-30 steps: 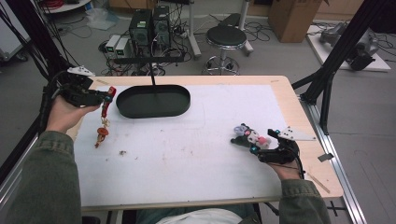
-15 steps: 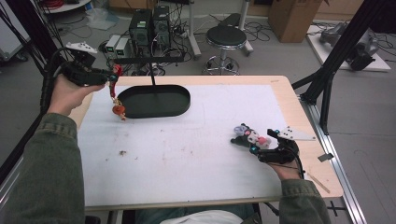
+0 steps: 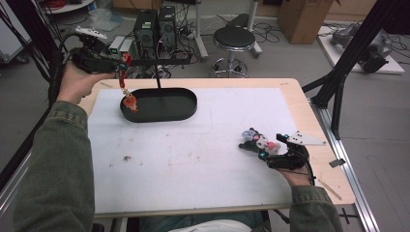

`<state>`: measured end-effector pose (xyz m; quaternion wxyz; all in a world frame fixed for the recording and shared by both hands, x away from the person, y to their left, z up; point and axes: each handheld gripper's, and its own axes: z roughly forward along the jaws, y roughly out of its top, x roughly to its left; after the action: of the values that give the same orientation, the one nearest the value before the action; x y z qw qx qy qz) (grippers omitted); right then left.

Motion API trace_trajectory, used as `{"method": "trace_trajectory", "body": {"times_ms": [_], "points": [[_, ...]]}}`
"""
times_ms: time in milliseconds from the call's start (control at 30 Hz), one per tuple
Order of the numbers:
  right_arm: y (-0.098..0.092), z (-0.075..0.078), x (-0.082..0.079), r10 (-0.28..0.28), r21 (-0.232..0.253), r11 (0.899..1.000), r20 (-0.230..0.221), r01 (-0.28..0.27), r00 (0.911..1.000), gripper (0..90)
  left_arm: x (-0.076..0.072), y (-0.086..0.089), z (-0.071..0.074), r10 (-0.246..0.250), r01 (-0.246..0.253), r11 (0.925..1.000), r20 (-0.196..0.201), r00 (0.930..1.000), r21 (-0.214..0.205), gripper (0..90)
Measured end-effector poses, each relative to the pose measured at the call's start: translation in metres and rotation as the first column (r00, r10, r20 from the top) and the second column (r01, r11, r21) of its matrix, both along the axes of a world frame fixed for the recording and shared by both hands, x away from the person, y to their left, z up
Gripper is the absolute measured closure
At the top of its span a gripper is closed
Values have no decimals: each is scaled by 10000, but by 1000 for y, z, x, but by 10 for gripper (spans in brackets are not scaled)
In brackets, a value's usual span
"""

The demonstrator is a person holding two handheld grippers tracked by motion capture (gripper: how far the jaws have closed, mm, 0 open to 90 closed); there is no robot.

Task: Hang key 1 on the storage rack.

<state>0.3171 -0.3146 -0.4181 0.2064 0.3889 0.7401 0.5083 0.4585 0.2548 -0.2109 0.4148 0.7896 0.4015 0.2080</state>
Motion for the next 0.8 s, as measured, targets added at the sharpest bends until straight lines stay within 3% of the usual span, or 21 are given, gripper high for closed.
{"method": "trace_trajectory", "body": {"times_ms": [200, 300, 533, 633, 800], "points": [[1, 0, -1, 58, -153, 9999, 7, -58, 10000, 7, 16, -7, 3, -3, 4, 10000, -69, 10000, 66, 749], [-1, 1, -4, -41, -74, 10000, 82, 42, 10000, 7, 24, -15, 3, -382, 388, 9989, -234, 9990, 279, 749], [-4, 0, -6, -149, 15, 9999, 5, 149, 9999, 7, 40, -29, -2, -455, 470, 9972, -279, 9986, 584, 748], [-4, -1, -5, -83, -65, 9999, -16, 83, 10000, 7, 49, -33, -5, -479, 511, 9946, -375, 9981, 899, 749], [-5, -2, -3, -104, -50, 9999, -65, 104, 9999, 7, 61, -33, -3, -396, 419, 9956, -295, 9988, 840, 749]]}}
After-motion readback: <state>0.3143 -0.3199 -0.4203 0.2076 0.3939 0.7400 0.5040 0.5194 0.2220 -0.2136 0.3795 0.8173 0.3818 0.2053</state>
